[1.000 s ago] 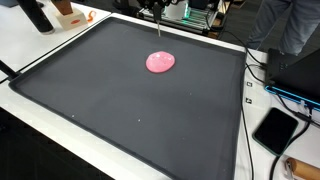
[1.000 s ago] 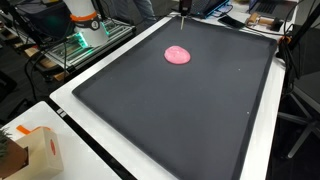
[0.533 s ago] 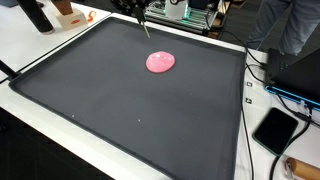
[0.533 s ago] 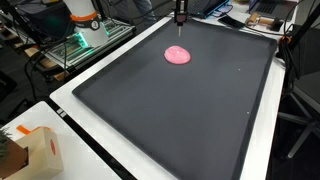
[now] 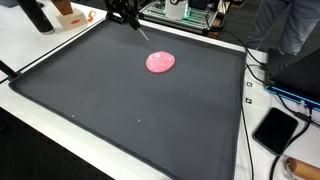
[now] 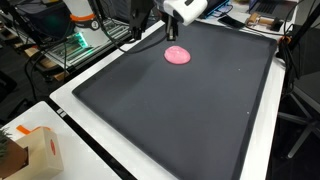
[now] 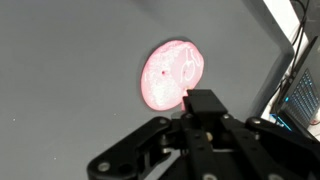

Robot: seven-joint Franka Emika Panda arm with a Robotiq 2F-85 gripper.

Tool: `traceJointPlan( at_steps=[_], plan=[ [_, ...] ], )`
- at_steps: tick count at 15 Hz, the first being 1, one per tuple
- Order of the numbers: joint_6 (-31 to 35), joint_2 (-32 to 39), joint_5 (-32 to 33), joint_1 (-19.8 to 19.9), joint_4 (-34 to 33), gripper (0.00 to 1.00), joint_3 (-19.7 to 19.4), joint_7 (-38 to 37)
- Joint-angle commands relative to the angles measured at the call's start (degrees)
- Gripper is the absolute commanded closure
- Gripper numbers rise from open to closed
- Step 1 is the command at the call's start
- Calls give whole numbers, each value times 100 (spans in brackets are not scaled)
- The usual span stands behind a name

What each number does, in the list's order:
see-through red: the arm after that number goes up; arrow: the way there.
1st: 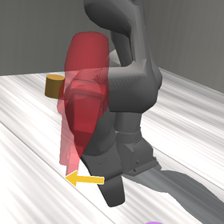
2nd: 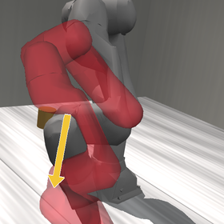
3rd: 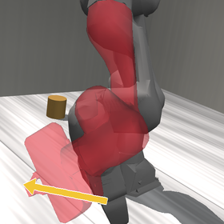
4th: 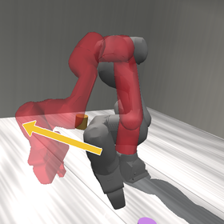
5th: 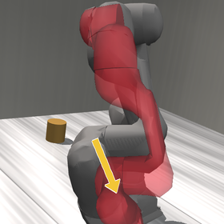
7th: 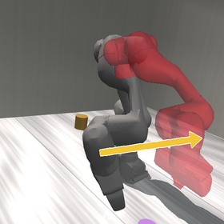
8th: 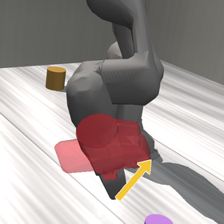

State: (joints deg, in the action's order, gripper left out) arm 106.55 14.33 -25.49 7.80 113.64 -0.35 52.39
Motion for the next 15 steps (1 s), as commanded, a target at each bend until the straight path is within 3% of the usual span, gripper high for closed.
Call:
traceJointPlan(
  at_steps=[1, 9, 15],
  plan=[
    [-495, 462, -238, 234, -341, 97, -29, 313],
    [-783, 1156, -403, 441, -847, 97, 1, -14],
    [-675, 1541, -342, 388, -1319, 97, 45, -797]
  ],
)
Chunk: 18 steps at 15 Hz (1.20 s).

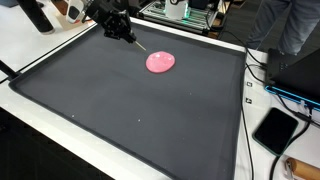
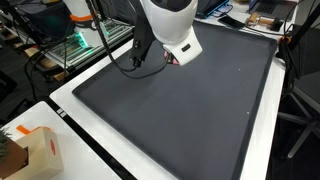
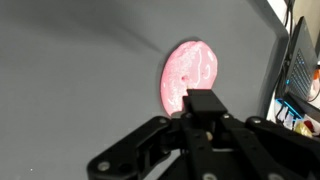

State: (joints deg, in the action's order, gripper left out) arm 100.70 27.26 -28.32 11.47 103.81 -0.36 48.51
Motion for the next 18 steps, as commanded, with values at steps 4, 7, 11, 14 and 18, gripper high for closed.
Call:
traceJointPlan(
  at_steps=[4, 7, 11, 14, 18],
  plan=[
    [3, 426, -1, -36, -624, 97, 115, -941],
    [51, 565, 87, -102, -847, 97, 169, -1340],
    [80, 720, 282, -240, -1134, 97, 238, -1800],
    [88, 803, 556, -395, -1339, 97, 278, -2117],
    [104, 891, 1076, -658, -1587, 97, 311, -2515]
  ],
)
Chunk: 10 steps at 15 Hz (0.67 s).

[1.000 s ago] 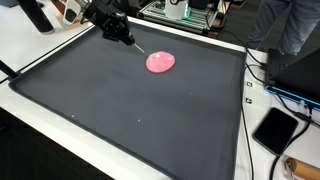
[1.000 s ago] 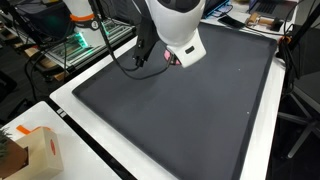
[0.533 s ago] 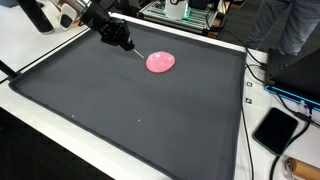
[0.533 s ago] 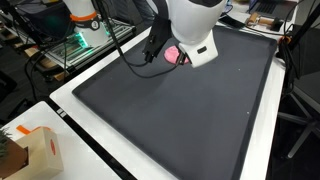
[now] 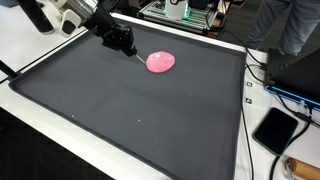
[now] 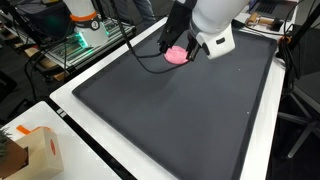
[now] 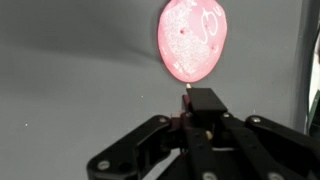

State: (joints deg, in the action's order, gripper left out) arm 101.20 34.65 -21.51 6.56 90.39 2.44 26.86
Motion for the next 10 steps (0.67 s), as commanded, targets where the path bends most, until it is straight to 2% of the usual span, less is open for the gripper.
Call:
traceJointPlan(
  at_steps=[1, 10],
  plan=[
    [50, 179, 538, -237, -305, 97, 40, -448],
    [80, 330, 1750, -889, -609, 97, 108, -967]
  ],
)
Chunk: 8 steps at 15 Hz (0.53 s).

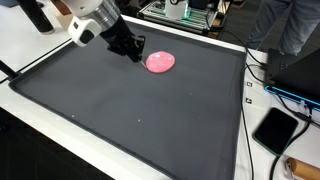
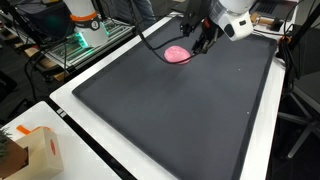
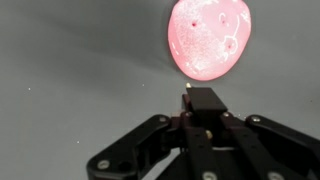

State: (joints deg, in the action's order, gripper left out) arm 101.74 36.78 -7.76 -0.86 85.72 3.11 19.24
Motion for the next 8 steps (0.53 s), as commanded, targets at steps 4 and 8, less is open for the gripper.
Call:
traceJointPlan(
  at_steps=[4, 8],
  plan=[
    [13, 106, 815, -409, -144, 97, 78, -327],
    [41, 63, 1205, -664, -98, 97, 136, -440]
  ],
)
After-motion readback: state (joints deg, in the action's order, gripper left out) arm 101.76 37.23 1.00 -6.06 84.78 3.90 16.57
